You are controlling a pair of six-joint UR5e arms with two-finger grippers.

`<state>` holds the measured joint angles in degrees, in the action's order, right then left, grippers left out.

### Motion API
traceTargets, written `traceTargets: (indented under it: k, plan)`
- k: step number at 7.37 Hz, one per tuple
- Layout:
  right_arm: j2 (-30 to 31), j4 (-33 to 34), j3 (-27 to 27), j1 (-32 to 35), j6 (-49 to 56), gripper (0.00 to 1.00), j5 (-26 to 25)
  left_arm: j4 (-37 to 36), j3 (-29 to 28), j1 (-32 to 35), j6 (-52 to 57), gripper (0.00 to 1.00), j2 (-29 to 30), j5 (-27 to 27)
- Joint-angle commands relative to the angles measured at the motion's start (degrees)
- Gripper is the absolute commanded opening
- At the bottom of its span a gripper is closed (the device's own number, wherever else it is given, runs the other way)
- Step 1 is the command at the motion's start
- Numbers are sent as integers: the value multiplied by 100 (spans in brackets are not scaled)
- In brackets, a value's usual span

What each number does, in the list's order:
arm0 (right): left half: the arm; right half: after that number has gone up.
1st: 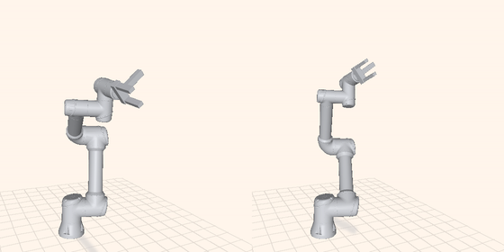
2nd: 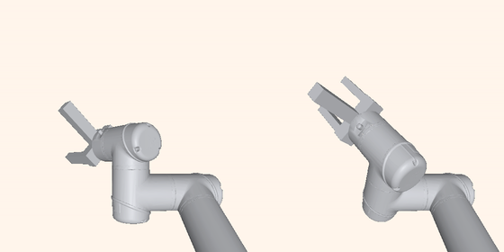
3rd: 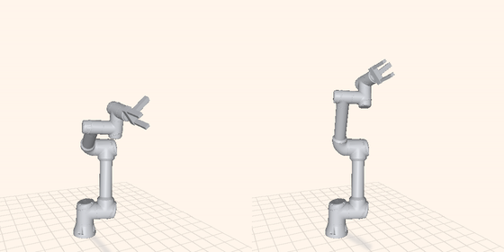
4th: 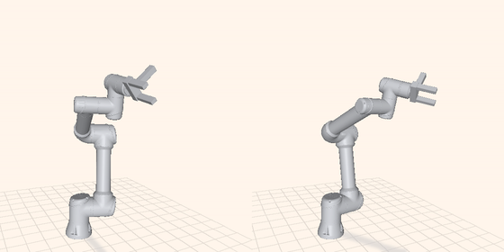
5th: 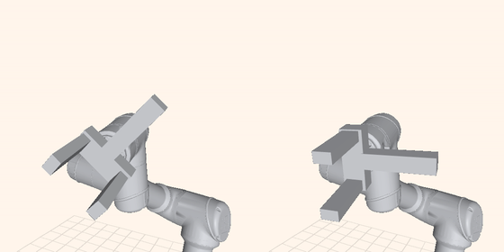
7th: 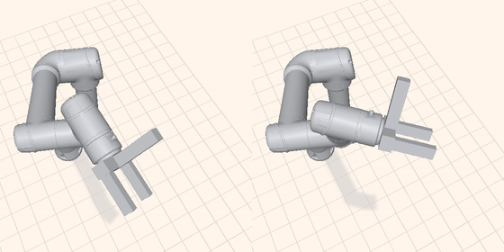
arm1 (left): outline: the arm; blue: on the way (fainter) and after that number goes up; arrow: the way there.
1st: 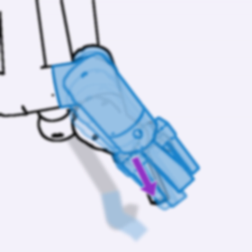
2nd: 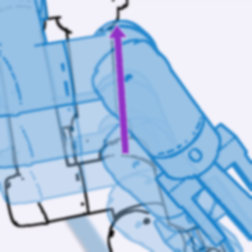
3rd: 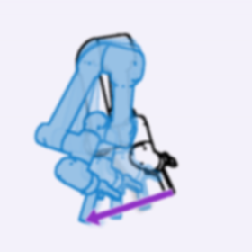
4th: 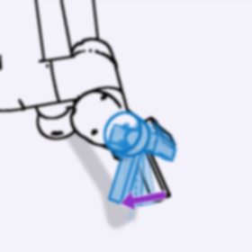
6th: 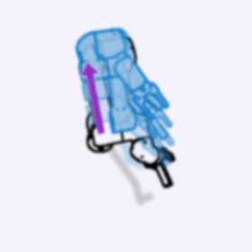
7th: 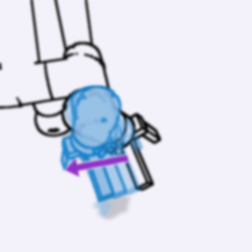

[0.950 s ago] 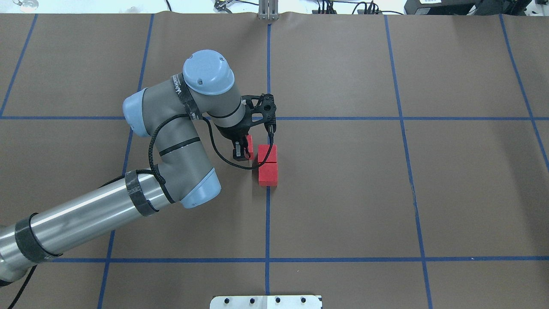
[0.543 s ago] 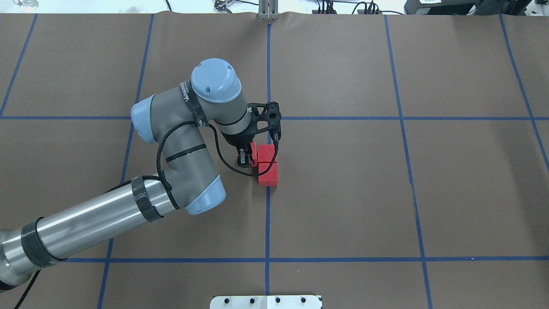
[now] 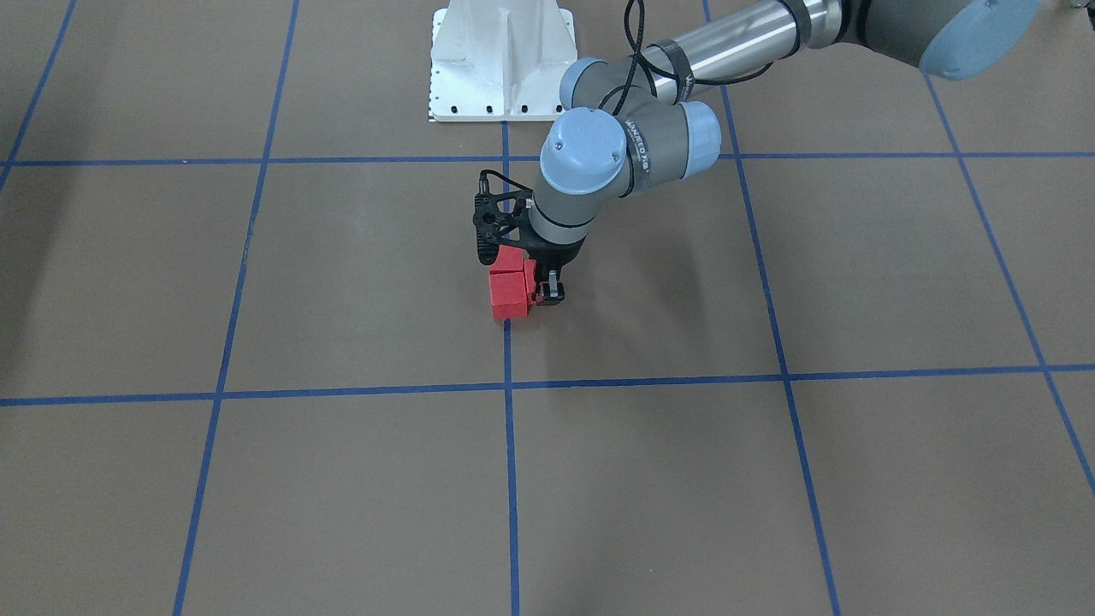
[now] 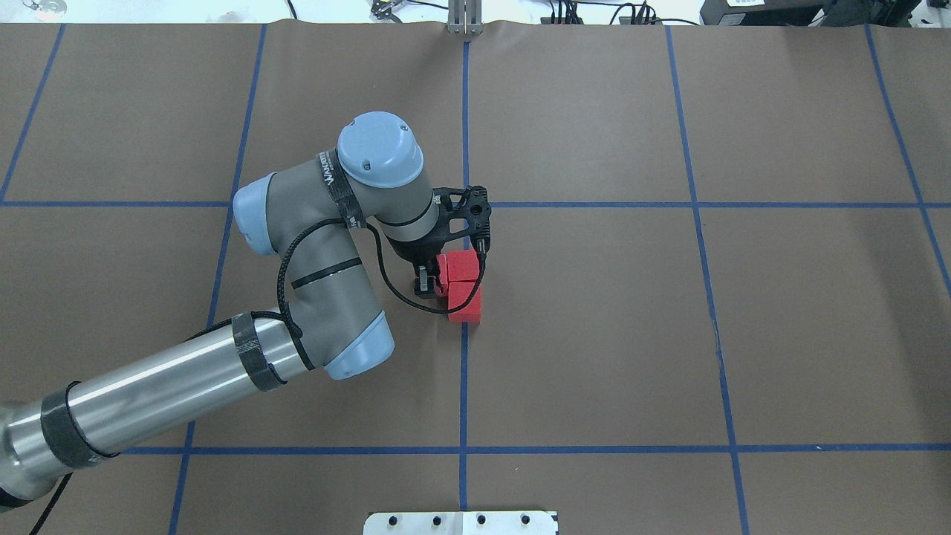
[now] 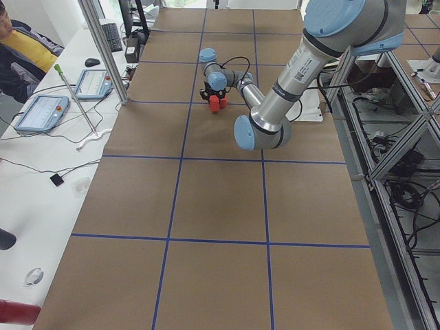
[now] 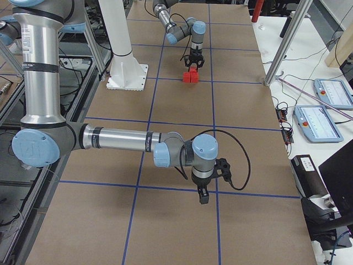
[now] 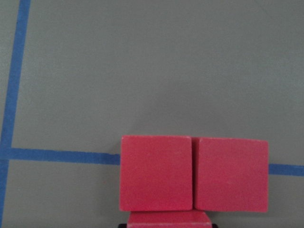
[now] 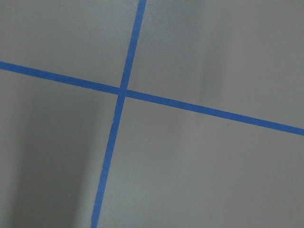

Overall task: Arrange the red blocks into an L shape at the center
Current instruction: 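Lower the cube beside the farther cube of the column and release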

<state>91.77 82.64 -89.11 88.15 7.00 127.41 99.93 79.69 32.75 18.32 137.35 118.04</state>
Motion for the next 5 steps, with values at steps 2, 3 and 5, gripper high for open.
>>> traceTargets:
  k: [2,3,5]
  plan:
    - [-1,-2,7,0,3,100,-5,0,-68,-5,-30,16,11,0]
    - [-1,-2,7,0,3,100,-5,0,-68,-14,-30,16,20,-9]
    - [-1,-11,-1,0,3,100,-5,8,-120,-23,-65,23,72,-9]
